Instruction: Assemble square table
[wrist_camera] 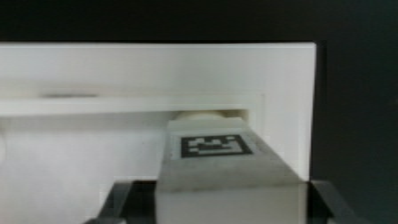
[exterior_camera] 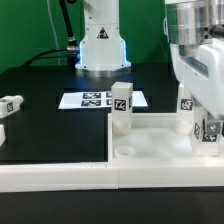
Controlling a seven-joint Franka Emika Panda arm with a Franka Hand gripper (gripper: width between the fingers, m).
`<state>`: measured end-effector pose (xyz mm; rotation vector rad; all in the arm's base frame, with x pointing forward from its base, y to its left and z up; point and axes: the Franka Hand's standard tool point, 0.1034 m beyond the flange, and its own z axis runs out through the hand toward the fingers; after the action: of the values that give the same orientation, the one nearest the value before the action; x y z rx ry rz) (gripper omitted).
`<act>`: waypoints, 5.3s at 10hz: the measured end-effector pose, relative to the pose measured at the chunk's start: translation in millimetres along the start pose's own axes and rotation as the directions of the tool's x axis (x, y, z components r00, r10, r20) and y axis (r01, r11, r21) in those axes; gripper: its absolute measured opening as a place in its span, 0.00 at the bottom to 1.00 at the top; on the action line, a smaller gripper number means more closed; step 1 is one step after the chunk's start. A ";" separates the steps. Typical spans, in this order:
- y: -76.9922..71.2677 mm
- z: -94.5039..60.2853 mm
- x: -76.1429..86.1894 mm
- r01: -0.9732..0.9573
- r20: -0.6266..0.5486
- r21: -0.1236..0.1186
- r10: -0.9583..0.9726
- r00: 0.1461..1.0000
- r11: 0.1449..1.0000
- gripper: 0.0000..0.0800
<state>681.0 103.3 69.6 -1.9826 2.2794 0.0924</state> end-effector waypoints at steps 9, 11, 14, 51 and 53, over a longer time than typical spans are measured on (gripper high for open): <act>-2.9 -15.2 4.7 -0.206 0.007 0.022 0.206 0.978 0.978 0.77; -5.1 -47.6 17.0 -0.146 0.026 0.049 0.145 0.989 0.988 0.81; -4.8 -49.0 19.7 -0.135 0.024 0.052 0.134 0.991 0.990 0.81; 192.9 -42.2 361.9 0.937 0.616 -0.012 -0.736 0.282 0.350 0.81; 207.8 -41.3 377.3 0.937 0.718 -0.038 -0.643 0.267 0.347 0.81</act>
Offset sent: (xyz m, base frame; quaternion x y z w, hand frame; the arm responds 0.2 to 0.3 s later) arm -0.0078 -0.0049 -0.0039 0.0034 0.0333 0.1848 0.9822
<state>422.2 -243.2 54.9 -2.5828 0.5945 1.0811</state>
